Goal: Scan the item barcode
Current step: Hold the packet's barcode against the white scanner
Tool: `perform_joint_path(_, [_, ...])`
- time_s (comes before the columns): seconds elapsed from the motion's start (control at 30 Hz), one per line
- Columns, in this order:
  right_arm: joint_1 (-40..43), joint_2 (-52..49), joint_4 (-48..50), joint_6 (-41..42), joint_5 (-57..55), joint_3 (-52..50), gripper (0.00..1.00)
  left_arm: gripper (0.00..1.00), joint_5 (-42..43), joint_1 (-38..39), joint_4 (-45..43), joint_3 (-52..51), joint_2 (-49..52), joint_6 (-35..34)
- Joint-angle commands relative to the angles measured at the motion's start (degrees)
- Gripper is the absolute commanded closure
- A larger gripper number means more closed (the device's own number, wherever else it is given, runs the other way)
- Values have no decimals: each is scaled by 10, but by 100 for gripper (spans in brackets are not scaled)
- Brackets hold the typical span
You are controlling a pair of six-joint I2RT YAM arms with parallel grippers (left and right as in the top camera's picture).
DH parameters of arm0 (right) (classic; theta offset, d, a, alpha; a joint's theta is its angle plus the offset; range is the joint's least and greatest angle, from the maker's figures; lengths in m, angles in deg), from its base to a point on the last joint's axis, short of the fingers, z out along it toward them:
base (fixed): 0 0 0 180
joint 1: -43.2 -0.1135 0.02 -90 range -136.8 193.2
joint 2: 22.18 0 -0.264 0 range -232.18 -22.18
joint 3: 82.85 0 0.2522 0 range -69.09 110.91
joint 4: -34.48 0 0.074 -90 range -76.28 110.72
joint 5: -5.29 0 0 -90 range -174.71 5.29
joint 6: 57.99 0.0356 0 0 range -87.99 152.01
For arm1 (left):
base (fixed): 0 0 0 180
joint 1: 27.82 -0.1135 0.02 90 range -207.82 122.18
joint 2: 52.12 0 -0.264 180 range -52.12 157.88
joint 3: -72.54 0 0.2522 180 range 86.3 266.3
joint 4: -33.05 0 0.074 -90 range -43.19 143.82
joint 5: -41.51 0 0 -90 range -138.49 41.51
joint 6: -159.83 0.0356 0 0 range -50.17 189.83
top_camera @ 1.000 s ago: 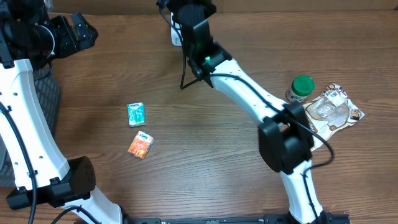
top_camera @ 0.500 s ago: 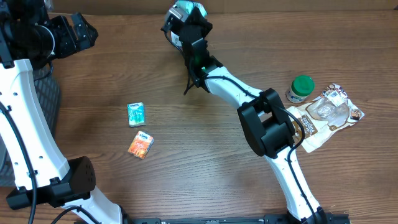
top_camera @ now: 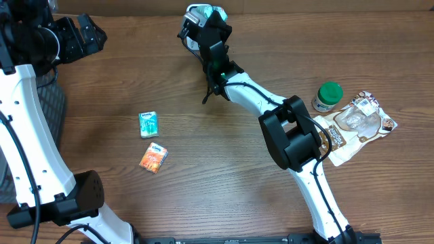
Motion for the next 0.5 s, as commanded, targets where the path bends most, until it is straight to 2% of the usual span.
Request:
perform_joint_path(0.0, [5,-1,15,-115,-2,9,96,0,-1,0,-1,4,-7,-6])
perform_joint_path(0.27, [4,-1,60,-196,1,9,92,1,-1,0,-1,4,-7,-6])
perform_joint_path(0.47, [1,-1,54,-203,12,9,91,0,-1,0,-1,4,-7,-6])
